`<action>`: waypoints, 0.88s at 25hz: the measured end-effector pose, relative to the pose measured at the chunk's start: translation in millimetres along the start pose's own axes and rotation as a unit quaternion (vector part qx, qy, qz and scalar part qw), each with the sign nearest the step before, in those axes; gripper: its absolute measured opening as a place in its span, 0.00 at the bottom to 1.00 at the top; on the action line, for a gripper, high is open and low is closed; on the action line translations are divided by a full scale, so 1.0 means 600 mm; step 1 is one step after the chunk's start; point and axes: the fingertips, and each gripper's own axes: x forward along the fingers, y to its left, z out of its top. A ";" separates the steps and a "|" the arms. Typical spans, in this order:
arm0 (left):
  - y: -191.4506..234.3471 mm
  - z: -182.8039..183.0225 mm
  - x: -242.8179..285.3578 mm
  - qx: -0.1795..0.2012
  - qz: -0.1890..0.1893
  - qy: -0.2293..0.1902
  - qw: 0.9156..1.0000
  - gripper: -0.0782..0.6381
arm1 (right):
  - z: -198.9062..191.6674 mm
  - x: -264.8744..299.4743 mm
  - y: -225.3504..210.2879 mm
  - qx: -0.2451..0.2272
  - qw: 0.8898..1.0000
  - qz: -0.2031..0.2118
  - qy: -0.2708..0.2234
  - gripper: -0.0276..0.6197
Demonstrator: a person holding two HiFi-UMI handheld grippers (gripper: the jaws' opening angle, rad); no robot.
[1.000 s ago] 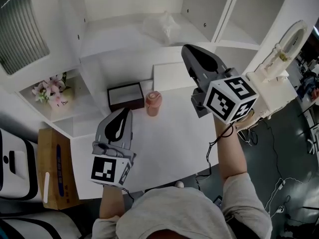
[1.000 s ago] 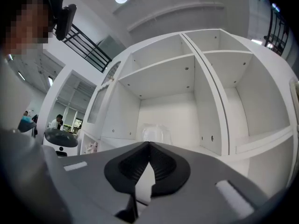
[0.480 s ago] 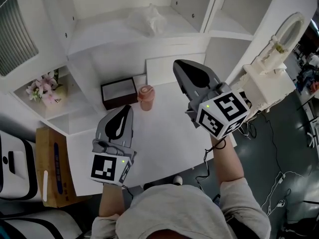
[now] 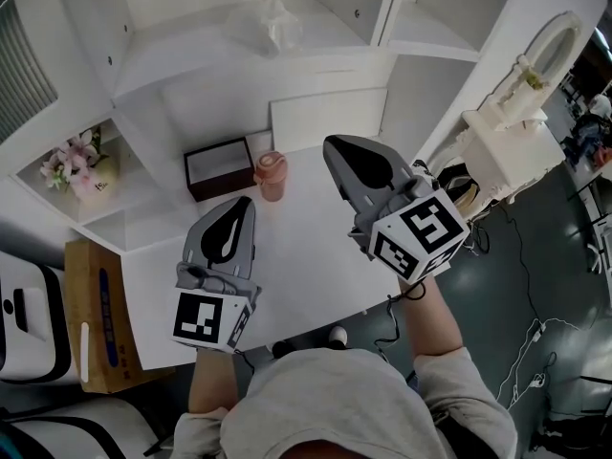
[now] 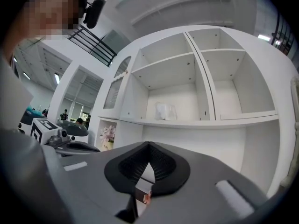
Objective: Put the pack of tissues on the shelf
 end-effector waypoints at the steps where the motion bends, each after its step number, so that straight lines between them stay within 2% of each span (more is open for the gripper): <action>1: -0.003 -0.001 0.000 -0.001 -0.001 0.001 1.000 0.11 | -0.005 -0.003 0.002 0.002 1.000 0.001 0.002 0.04; 15: -0.042 -0.024 0.000 -0.008 -0.007 0.019 1.000 0.11 | -0.091 -0.050 0.034 0.041 0.998 0.015 0.036 0.04; 22: -0.052 -0.022 0.001 -0.009 -0.006 0.017 1.000 0.11 | -0.107 -0.063 0.047 0.058 0.997 0.026 0.038 0.04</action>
